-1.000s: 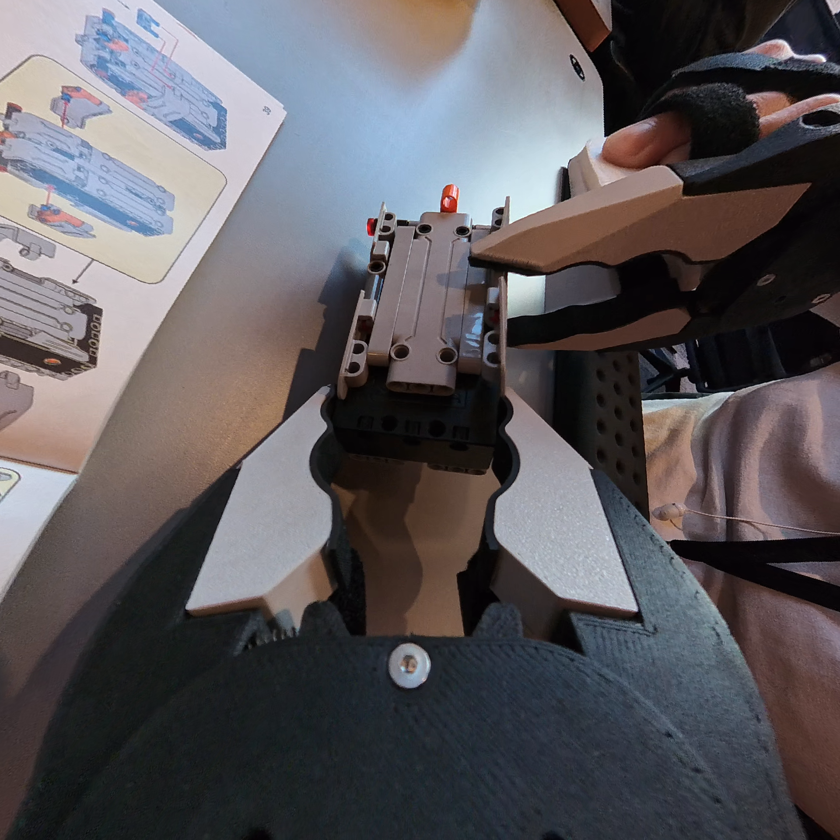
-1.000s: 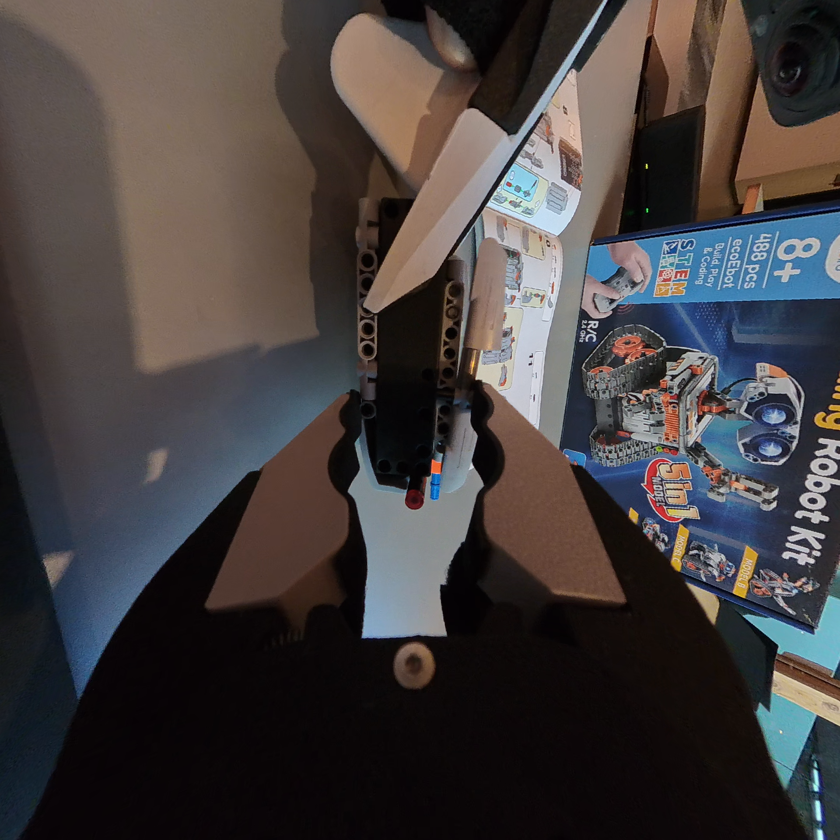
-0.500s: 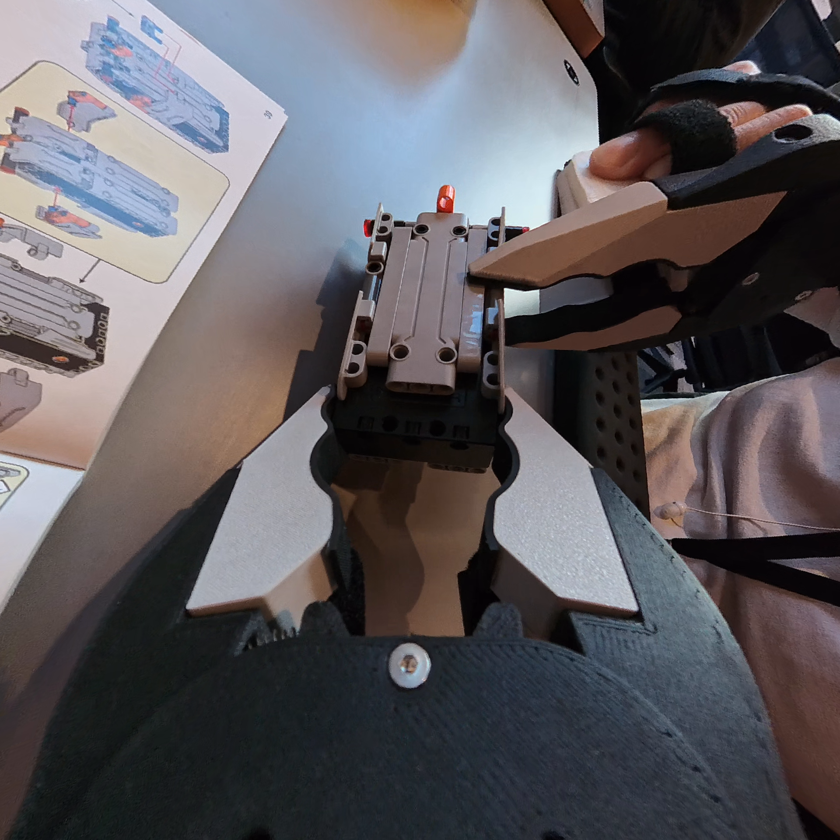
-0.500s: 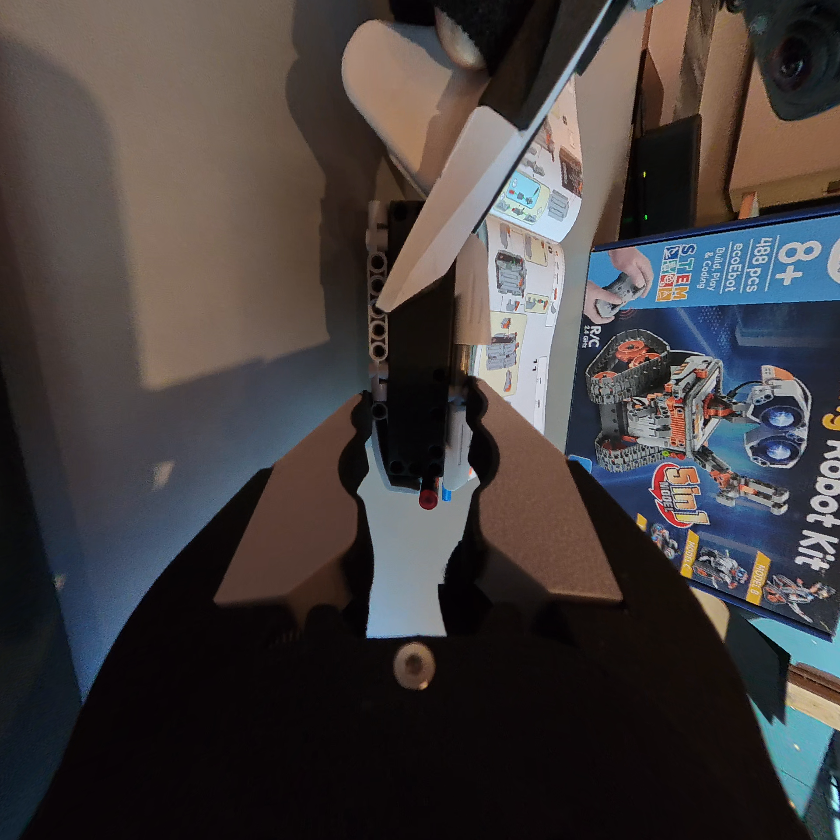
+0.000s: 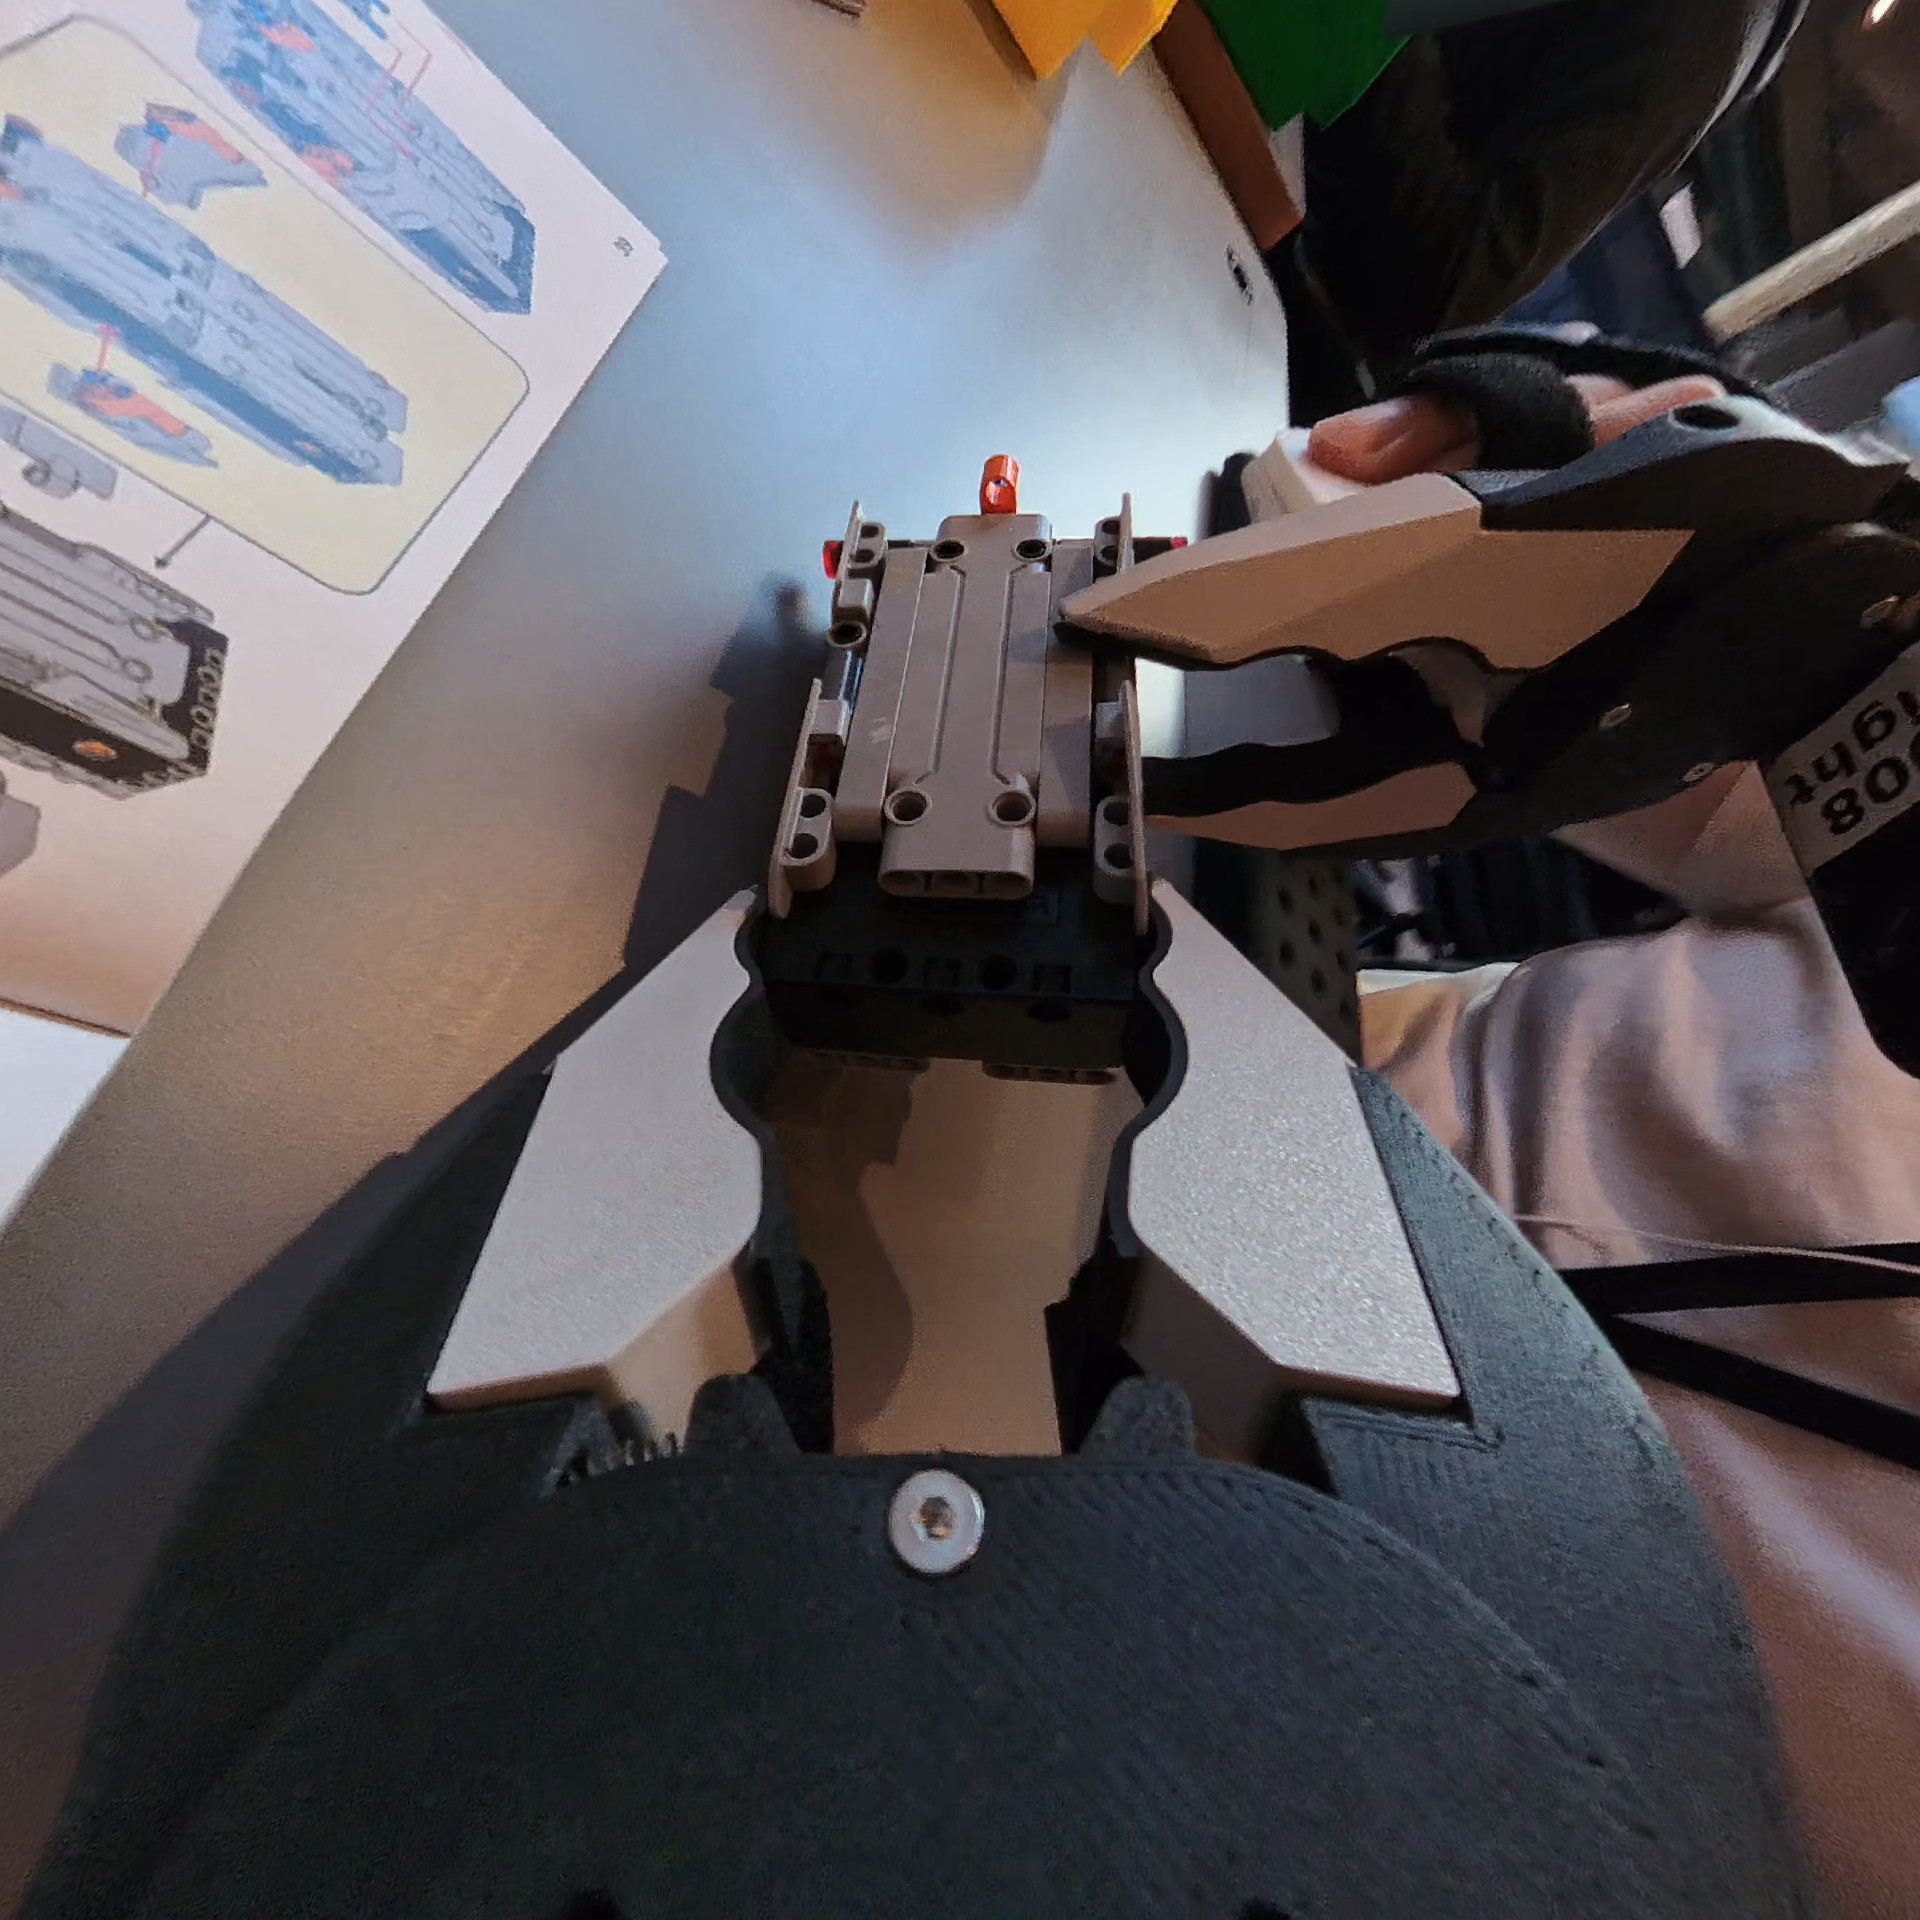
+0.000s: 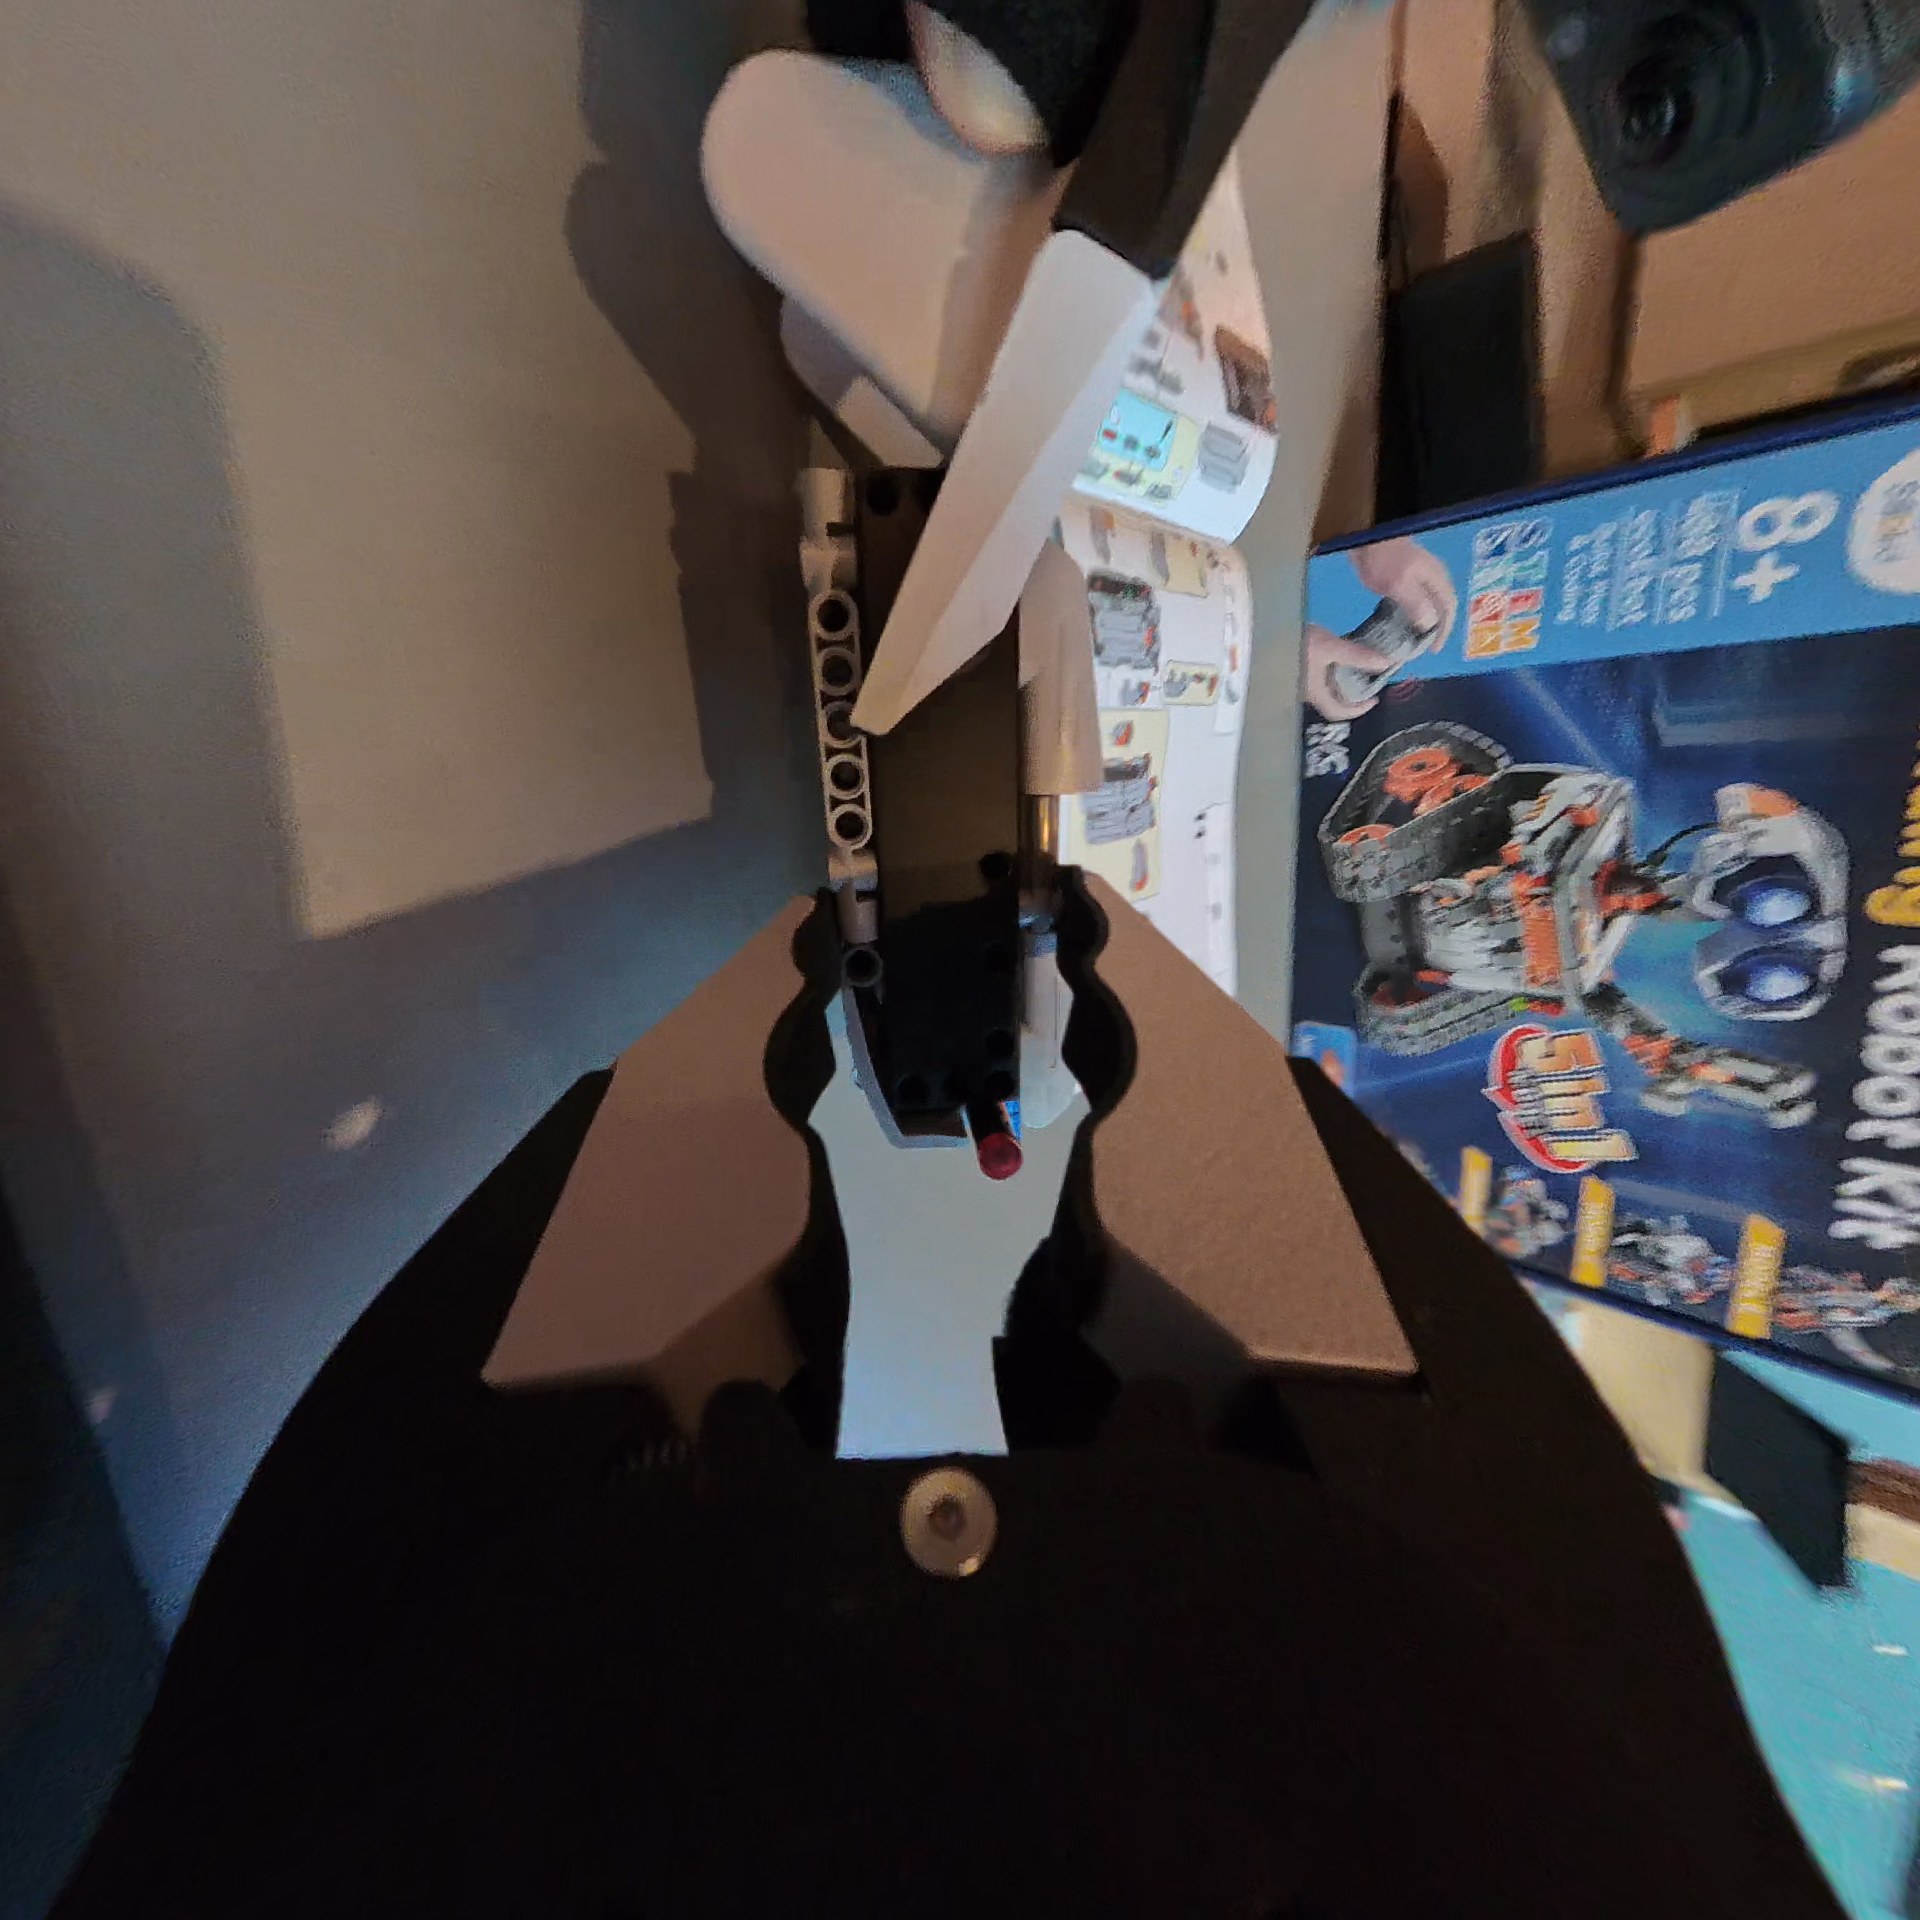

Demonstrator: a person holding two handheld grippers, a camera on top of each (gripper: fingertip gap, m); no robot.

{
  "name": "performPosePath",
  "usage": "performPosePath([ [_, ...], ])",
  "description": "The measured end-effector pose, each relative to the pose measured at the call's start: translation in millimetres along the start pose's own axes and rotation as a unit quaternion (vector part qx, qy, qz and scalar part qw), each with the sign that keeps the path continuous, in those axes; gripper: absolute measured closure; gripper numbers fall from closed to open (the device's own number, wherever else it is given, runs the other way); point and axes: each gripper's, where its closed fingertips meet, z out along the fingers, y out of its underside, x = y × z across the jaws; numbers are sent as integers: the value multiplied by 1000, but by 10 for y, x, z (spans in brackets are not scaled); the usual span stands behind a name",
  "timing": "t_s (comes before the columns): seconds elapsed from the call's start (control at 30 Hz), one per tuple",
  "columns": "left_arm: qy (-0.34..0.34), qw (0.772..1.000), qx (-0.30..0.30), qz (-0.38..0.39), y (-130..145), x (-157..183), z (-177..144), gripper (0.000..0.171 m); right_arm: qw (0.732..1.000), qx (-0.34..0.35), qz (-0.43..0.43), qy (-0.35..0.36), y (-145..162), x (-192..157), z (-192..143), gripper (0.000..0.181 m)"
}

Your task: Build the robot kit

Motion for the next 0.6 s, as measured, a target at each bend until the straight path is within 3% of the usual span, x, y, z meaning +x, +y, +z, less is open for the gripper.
performPosePath([
  [0.33, -14, 1000, -3, 16, 19, 2, 11, 105, 1000, 14, -19, 19, -10, -12, -6, 140],
  [0.4, -8, 1000, 2, 2, 10, 3, 8, 105, 1000, 8, 10, 8, -6, -9, -8, 140],
  [0.43, -7, 1000, 2, 6, 16, 2, 5, 105, 999, 22, 15, 18, -33, 4, -4, 132],
  [0.47, -11, 1000, -2, 13, 27, 1, 5, 105, 999, 28, 10, 16, -39, -34, -4, 139],
  [0.6, -11, 1000, -2, 10, 33, 18, 20, 105, 1000, 17, 12, 13, -22, -29, -25, 139],
])
